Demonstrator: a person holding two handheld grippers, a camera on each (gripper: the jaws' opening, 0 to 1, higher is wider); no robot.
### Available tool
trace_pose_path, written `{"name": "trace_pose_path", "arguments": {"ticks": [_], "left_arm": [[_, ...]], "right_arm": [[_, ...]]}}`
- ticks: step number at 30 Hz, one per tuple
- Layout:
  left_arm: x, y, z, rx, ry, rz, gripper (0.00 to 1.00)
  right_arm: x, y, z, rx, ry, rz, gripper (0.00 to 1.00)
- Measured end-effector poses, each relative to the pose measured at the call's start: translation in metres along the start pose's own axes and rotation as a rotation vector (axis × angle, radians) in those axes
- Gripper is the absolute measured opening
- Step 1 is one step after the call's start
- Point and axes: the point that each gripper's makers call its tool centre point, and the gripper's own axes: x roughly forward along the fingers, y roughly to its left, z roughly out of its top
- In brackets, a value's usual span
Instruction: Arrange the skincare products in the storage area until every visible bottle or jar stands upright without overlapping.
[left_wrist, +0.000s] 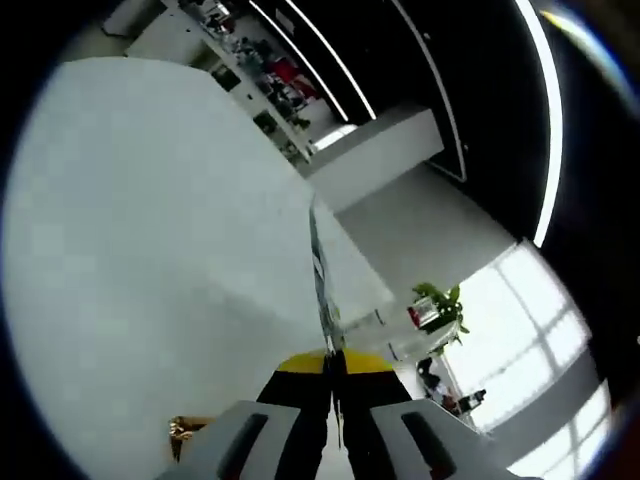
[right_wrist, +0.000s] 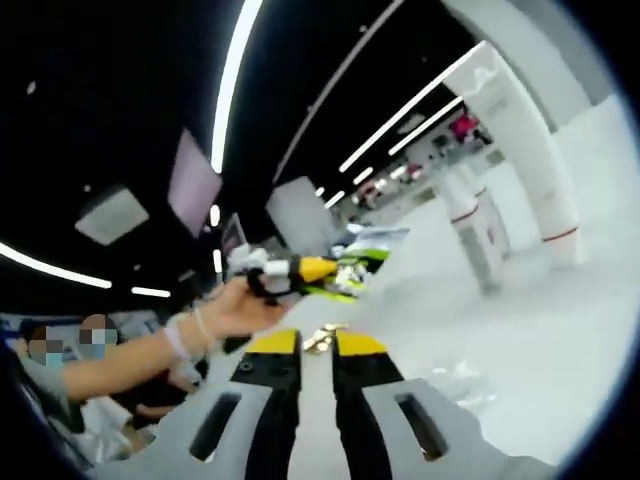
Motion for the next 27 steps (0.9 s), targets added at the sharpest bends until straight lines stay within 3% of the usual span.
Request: {"name": "trace_pose_path", "arguments": {"ticks": [3, 7, 11, 14, 21, 25, 27], "left_arm": [[0.005, 0.022, 0.005, 0.029, -0.004, 0.076, 0.02], [0.006, 0.037, 0.004, -0.015, 0.007, 0.086, 0.02], [0.010, 0.038, -0.002, -0.014, 0.049, 0.070, 0.02], [0.012, 0.038, -0.014, 0.001, 0.044, 0.092, 0.02], [0.015, 0.056, 0.001, 0.070, 0.018, 0.178, 0.05], [0.009, 0.054, 0.005, 0.111, -0.012, 0.209, 0.05], [0.008, 0.053, 0.003, 0.169, -0.004, 0.219, 0.06]], "right_arm": [[0.000, 0.000, -0.003, -0.016, 0.016, -0.006, 0.11], [0.003, -0.004, -0.006, -0.030, 0.029, -0.019, 0.11], [0.005, -0.007, -0.010, -0.027, 0.047, -0.030, 0.11], [0.002, -0.004, -0.010, -0.030, 0.044, -0.022, 0.11], [-0.002, -0.005, -0.004, -0.020, 0.012, -0.020, 0.10], [-0.003, -0.006, -0.002, -0.022, 0.003, -0.027, 0.10], [-0.003, -0.007, -0.001, -0.028, -0.001, -0.031, 0.10]]}}
